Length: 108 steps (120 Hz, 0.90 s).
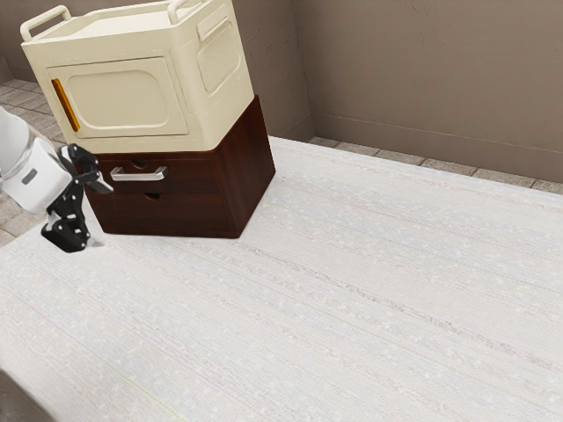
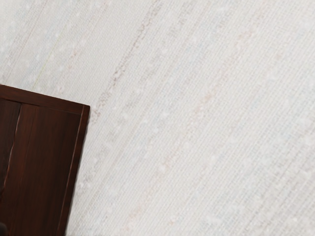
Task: Pull the drawer handle with one arm to open the drawer
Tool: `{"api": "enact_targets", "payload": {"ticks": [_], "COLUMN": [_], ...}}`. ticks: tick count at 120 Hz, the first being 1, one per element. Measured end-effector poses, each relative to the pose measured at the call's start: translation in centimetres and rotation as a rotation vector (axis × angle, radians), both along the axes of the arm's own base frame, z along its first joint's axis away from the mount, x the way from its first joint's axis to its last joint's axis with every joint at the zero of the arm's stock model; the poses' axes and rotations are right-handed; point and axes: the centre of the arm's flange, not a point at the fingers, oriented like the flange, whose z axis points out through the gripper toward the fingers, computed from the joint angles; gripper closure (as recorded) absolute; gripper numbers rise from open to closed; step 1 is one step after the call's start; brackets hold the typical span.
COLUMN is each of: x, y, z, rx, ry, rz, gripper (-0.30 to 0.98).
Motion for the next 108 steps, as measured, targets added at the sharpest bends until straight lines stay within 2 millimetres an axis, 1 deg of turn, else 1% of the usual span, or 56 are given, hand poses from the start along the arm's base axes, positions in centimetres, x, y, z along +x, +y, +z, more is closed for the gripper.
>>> {"api": "enact_targets", "payload": {"ticks": [6,14,23,32,41,51,81,102,108], "x": [0.5,1.1,1.5,1.8,2.4,3.2,4.0,4.0,4.2], "y": [0.6,1.0,1.6,1.8,2.1,2.7,3.6,3.6,3.8], "z": [0.3,0.1,-0.4,-0.7,-0.8,-1.5,-3.2,-3.3,-3.0], "rx": [0.006,0.009,0.012,0.019,0.025,0.018,0.012,0.015,0.021], "ry": [-0.013,-0.020,-0.019,-0.019,-0.020,-0.014,0.010,0.015,0.010], "rz": [0.002,-0.005,-0.007,-0.013,-0.017,-0.019,-0.029,-0.035,-0.032], "gripper": [0.00,0.00,0.00,0.00,0.00,0.00,0.00,0.00,0.00]}}
